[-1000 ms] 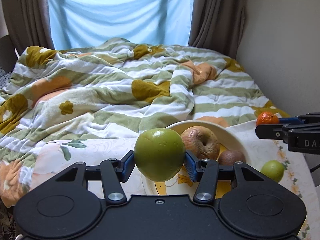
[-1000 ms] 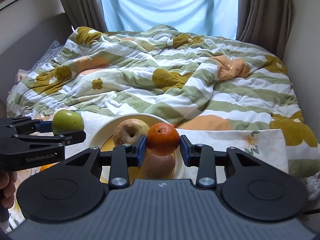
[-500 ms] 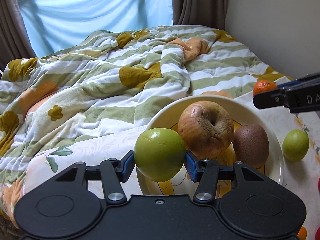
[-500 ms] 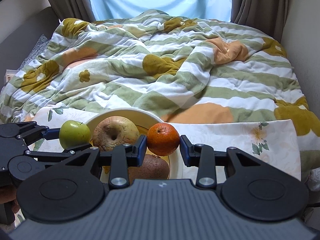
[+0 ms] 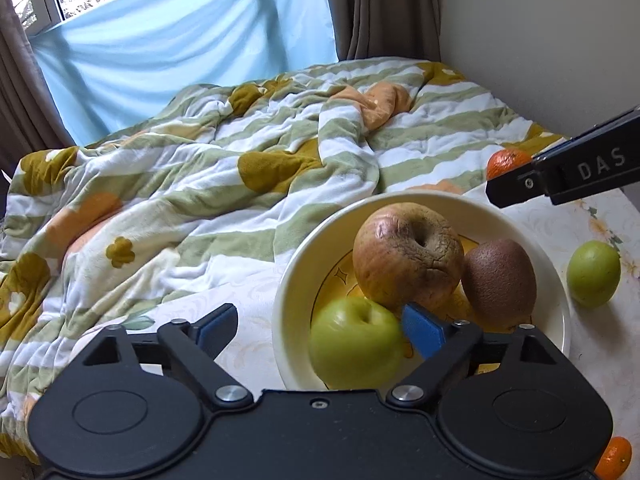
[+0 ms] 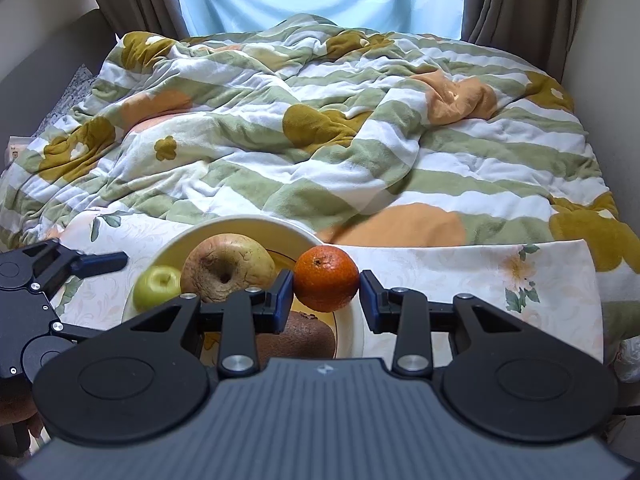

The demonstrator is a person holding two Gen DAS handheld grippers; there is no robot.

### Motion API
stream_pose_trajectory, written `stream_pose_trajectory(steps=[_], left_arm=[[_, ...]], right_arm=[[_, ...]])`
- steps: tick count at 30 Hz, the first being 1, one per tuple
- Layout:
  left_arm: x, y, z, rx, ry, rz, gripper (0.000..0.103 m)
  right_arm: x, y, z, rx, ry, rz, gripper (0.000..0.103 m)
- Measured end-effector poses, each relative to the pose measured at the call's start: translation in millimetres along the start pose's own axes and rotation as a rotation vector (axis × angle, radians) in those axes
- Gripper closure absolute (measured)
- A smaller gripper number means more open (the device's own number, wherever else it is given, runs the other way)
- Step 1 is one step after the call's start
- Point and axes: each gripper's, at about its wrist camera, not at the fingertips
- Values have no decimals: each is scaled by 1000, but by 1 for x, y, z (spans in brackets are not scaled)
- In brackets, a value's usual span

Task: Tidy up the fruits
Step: 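Release the green apple into the bowl with the left tool while the right tool releases the orange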

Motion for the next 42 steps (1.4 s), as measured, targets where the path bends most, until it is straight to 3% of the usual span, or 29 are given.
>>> stream_pose_trajectory(steps=[16,31,33,36,37,42], left_arm=[[-6,-41,16,-44,-168,-15,3],[-20,-51,13,-14,-209,1,3],[-20,-52,12,-12,-210,2,3],[-21,-53,12,-11,-215,5,3],[-22,-54,11,-10,-216,5,3],[-23,-61,7,-7,-222,-5,3]], right_arm=[[-1,10,-2,60,-106,-9,52],[-8,33,4,144,-233,-2,51],[-9,32,3,143,-238,-9,41],[-10,27,1,128,-238,-20,6],[-10,25,-1,126,-228,-34,0],[-13,18,-6,131,-200,-40,0]])
Point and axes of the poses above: each gripper's, at about its wrist camera, not at the fingertips, and y roughly the way its jaws point, z to its left, x to its top, and after that the axes turned 3 degrees about -x, right-handed
